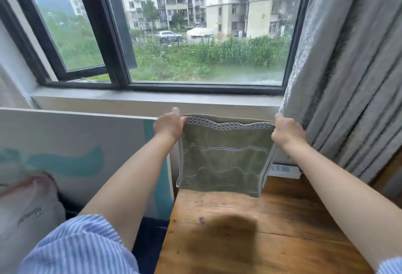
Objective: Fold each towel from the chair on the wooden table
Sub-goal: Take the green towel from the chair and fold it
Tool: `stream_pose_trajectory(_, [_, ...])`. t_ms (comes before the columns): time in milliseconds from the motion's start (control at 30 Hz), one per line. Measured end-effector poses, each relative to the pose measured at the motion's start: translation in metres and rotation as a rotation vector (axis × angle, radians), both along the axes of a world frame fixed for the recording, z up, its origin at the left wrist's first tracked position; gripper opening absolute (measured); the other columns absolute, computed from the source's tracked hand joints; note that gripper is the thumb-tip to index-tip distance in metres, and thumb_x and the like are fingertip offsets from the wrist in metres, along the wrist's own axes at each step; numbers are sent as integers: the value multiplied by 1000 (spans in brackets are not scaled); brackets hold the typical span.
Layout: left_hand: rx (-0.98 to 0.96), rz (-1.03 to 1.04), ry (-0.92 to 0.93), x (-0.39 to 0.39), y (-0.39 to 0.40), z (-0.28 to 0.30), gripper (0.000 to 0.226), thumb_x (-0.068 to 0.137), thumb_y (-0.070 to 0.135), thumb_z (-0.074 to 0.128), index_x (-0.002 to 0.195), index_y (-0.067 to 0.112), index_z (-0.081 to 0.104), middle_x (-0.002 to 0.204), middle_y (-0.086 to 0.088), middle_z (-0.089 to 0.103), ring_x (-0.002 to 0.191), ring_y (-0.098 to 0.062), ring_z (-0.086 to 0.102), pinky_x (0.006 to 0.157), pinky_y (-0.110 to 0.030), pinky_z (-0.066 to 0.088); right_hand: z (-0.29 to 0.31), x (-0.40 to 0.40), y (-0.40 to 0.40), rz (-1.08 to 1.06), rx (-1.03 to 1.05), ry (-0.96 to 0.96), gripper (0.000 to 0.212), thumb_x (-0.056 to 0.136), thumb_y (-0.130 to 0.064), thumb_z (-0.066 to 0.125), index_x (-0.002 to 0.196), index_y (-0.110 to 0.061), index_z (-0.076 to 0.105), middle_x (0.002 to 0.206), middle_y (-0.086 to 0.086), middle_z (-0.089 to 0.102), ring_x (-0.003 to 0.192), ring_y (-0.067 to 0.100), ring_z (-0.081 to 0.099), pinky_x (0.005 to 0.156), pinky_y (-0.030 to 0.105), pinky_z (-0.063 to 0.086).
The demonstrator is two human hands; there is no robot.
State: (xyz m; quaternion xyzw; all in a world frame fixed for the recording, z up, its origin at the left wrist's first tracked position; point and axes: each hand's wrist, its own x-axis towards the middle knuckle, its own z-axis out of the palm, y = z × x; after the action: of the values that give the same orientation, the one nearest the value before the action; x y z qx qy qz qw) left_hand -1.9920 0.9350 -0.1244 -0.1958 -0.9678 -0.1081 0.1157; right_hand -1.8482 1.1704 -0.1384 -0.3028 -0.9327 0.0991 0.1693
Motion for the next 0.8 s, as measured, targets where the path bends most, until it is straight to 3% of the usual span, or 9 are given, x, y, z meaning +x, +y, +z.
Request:
stream_pose_trajectory(100, [-167,-147,124,17,6,51,38,94,34,47,118,5,42,113,-20,62,104,-37,59,80,-40,47,45,-7,-14,-11,89,117,35,81,8,39,115,2,38,101,28,61,94,42,59,65,35,35])
stream_pose_trajectory(167, [-352,-194,229,24,0,78,27,96,21,44,116,5,50,117,-16,62,108,-34,59,82,-39,48,70,-7,-17,-16,170,210,38,81,9,38,119,3,37,100,28,62,91,42,60,63,36,36])
stream_pose_trajectory(233, [-407,-125,336,25,-13,99,27,95,5,36,114,5,55,116,-14,63,107,-31,61,82,-39,50,89,-4,-16,-48,212,293,35,83,9,36,118,5,42,104,28,62,93,41,61,66,37,41])
stream_pose_trajectory(333, [-304,-35,467,22,-34,105,29,94,0,31,114,1,51,109,-19,63,99,-32,62,77,-41,50,101,3,-12,-57,210,393,34,84,9,34,115,7,48,114,29,57,102,41,56,83,43,44])
stream_pose_trajectory(400, [-252,3,459,24,-41,96,28,94,0,29,116,0,46,109,-22,59,98,-35,60,76,-44,49,98,9,-10,-24,237,389,36,84,9,34,116,6,48,119,28,54,107,40,52,90,44,40])
stream_pose_trajectory(500, [-271,30,203,22,-44,79,30,92,1,29,119,5,43,124,-17,54,113,-32,54,85,-40,46,95,7,-11,132,188,176,31,82,9,36,107,1,53,114,25,57,99,35,56,79,38,42])
stream_pose_trajectory(567, [-224,88,139,21,-48,79,31,92,2,29,118,6,46,128,-14,54,118,-31,52,89,-39,45,105,3,-16,206,150,64,25,81,9,37,95,-1,55,105,23,60,90,31,56,67,30,38])
stream_pose_trajectory(700, [192,161,386,17,-50,90,25,94,4,30,111,0,47,114,-24,55,104,-39,53,78,-45,45,122,-6,-18,177,266,505,29,78,14,37,97,5,57,102,25,59,92,34,55,73,34,40])
stream_pose_trajectory(800, [-91,105,245,19,-50,82,30,93,4,27,116,7,46,123,-17,56,111,-34,56,83,-40,46,105,-8,-13,245,258,115,21,80,11,39,87,-4,51,101,20,60,83,28,54,66,32,37])
